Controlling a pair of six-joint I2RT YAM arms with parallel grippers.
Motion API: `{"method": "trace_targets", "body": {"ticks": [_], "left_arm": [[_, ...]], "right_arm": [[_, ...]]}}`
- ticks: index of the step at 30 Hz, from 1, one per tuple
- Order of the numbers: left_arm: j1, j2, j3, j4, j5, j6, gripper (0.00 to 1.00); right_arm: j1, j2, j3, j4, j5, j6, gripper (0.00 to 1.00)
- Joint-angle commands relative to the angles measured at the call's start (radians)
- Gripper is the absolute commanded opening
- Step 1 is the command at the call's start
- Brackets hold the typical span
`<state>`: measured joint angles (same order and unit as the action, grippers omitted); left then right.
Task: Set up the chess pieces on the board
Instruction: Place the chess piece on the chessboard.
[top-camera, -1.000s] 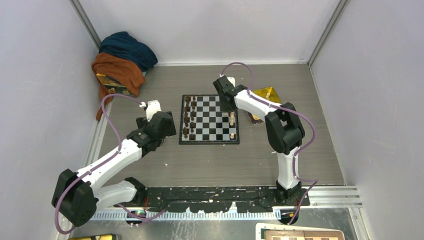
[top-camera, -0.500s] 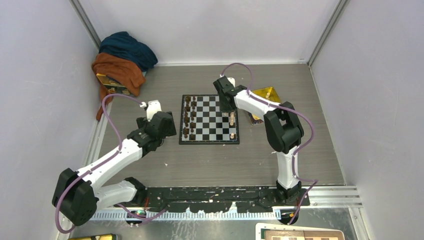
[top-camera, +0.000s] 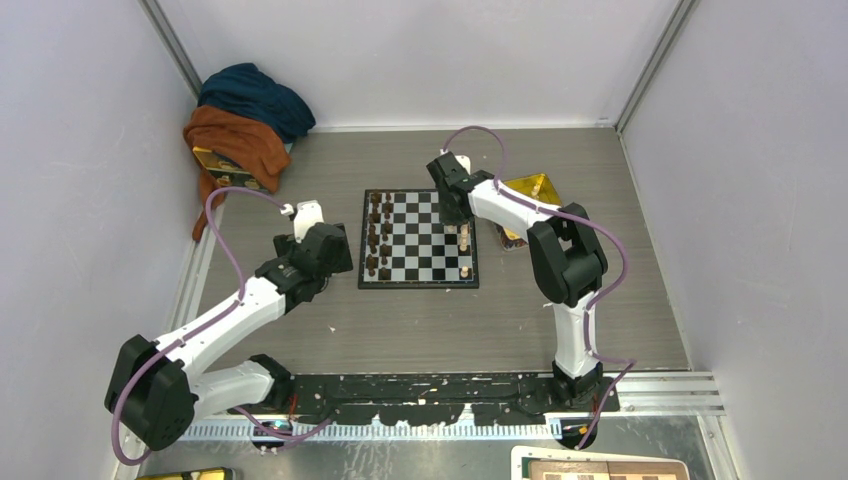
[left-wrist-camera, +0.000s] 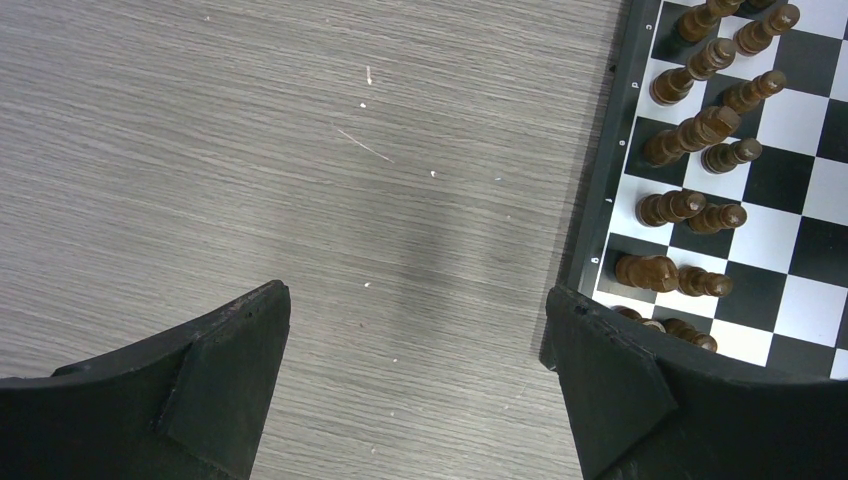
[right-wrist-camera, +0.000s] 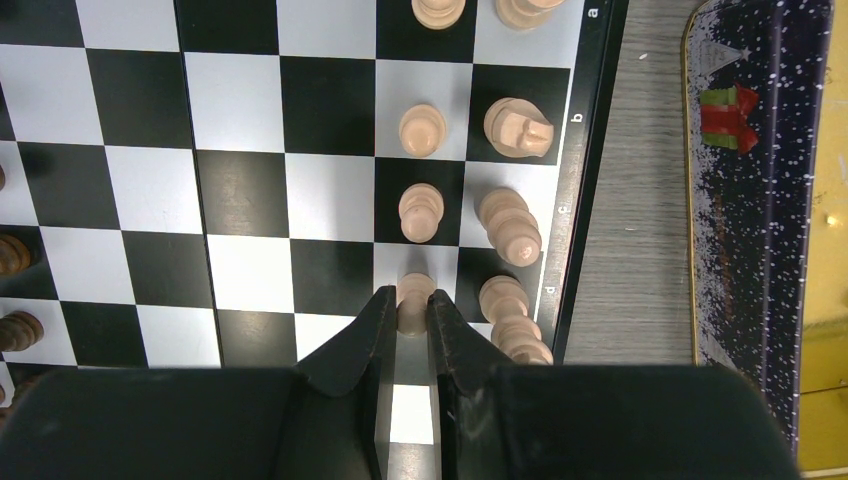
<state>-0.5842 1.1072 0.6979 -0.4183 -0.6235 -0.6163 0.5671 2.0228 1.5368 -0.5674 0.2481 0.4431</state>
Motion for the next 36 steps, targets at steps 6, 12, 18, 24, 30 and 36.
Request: {"method": "trace_targets", "body": {"ticks": [6,12,18,24,30,36], "left_arm": [[-0.005,-0.001,0.032,0.036,-0.013,0.012,1.0],[-0.004,0.001,0.029,0.045,-0.016,0.015,1.0],[-0.004,0.0,0.027,0.051,-0.016,0.014,1.0],[-0.005,0.0,0.026,0.054,-0.016,0.012,1.0],[-0.004,0.002,0.031,0.059,-0.021,0.01,1.0],[-0.004,-0.005,0.031,0.056,-0.027,0.007,1.0]], "right_arm": [[-0.003,0.004,0.034,0.014,0.003,0.0,0.26],[-0.003,0.004,0.06,0.001,0.008,-0.01,0.29],[-0.004,-0.011,0.077,-0.014,0.024,-0.019,0.3],[-0.001,-0.05,0.113,-0.046,0.035,-0.036,0.3],[-0.013,-0.11,0.148,-0.056,0.07,-0.043,0.32],[-0.125,-0.138,0.17,-0.052,0.111,-0.024,0.35]]}}
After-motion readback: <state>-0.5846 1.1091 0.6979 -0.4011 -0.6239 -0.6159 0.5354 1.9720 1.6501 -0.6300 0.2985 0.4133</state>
